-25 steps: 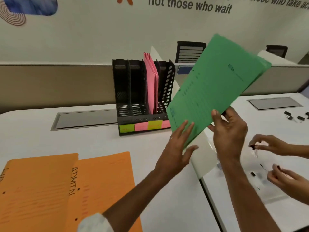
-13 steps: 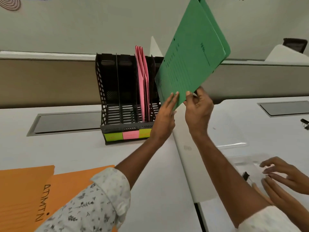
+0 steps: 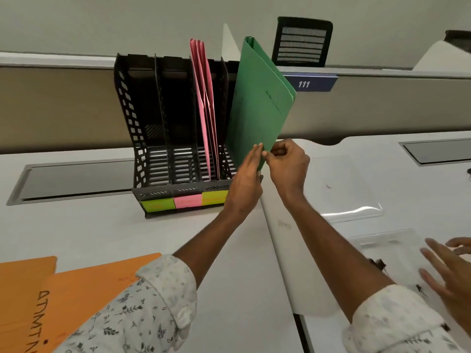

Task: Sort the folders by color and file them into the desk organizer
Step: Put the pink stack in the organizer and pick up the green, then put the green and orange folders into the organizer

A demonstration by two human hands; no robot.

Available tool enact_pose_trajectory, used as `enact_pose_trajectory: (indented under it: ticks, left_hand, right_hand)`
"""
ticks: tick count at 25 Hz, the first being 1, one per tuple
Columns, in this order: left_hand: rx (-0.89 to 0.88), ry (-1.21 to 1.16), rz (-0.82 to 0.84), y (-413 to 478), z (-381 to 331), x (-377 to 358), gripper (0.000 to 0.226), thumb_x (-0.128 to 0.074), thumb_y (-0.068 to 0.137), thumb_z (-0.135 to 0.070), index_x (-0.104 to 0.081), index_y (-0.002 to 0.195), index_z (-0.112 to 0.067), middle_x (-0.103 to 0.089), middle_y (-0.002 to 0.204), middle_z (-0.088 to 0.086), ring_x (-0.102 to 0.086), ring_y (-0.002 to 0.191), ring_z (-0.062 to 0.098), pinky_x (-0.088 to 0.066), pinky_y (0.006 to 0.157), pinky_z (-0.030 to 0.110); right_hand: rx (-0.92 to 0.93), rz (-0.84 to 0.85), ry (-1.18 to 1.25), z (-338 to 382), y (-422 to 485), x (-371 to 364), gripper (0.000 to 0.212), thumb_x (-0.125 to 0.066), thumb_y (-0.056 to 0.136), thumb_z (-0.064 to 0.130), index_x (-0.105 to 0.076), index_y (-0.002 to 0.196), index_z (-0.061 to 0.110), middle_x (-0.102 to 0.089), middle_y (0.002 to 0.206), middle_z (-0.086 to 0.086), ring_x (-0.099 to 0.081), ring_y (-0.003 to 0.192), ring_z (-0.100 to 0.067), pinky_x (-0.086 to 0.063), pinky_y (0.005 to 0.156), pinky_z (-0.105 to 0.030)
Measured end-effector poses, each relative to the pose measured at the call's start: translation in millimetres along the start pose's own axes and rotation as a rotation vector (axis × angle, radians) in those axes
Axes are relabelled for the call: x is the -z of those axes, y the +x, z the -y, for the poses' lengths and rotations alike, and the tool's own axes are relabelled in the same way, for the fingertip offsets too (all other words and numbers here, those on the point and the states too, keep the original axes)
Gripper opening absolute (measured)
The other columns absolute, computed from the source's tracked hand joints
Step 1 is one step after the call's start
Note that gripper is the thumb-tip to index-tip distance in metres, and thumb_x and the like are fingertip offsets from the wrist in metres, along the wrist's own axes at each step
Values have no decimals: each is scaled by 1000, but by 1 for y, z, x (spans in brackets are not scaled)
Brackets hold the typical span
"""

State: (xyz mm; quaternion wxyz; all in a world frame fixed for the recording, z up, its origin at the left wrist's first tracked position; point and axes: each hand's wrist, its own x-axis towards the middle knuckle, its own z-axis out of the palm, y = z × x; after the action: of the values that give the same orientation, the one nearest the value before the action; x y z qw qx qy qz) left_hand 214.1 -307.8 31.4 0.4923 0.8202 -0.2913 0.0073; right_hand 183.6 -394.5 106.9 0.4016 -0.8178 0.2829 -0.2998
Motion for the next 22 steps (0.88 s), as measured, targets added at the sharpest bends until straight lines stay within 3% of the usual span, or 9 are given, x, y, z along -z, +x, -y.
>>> enact_pose_trajectory:
  ticks: [2,7,10,13,17,18,20,22]
  left_hand:
    - [-4,9,12,-1,2,3,67,-54,98,4,-30,158,-11,-35,164,5,-31,152,17,-24,122,26]
    - [-12,88,-2,-12,0,21,61,-50,101,2,-31,157,-10,-36,163,6,-26,154,20,-21,126,32]
    - [4,52,7,-45,-1,40,57,-45,103,-1,-33,157,-13,-36,163,3,-23,155,15,-21,127,35]
    - [46,56,12,-106,11,66,53,-42,106,-6,-34,157,-20,-35,163,-3,-20,154,9,-19,126,31]
    - [217,74,-13,-213,38,115,50,-45,107,-15,-36,155,-27,-35,163,-3,-25,153,11,-21,123,30]
    - [249,64,-28,-240,44,128,50,-46,107,-16,-38,154,-28,-36,162,-4,-25,153,11,-23,123,31]
    - [317,44,-81,-296,54,159,48,-50,105,-15,-44,152,-26,-41,158,-6,-28,152,12,-28,123,39]
    - [446,42,-160,-348,62,189,47,-54,103,-17,-48,149,-24,-44,156,-3,-32,150,19,-36,118,49]
  right_hand:
    - [1,-23,2,2,-5,2,21,-79,86,13,-74,105,5,-77,96,-5,-69,80,-9,-50,68,-5]
    - [75,-196,119,29,-30,27,15,-74,90,6,-71,104,8,-72,93,1,-69,82,-11,-55,72,-10]
    - [95,-145,145,40,-71,36,14,-71,92,7,-71,106,10,-70,93,5,-67,82,-5,-53,74,-8]
    - [22,-28,160,37,-135,29,16,-69,95,12,-70,110,15,-70,97,9,-65,85,0,-48,74,2]
    - [-160,191,180,19,-231,19,15,-67,96,13,-69,111,16,-72,103,4,-70,94,-12,-56,78,-11]
    - [-206,271,181,12,-251,17,18,-68,95,12,-69,113,14,-72,107,1,-71,96,-14,-55,75,-9]
    - [-309,467,164,2,-294,16,27,-70,94,15,-66,120,14,-70,118,-1,-70,98,-10,-50,70,-4]
    - [-398,679,72,-6,-333,15,39,-70,94,25,-59,131,18,-63,131,3,-66,104,-9,-47,76,-7]
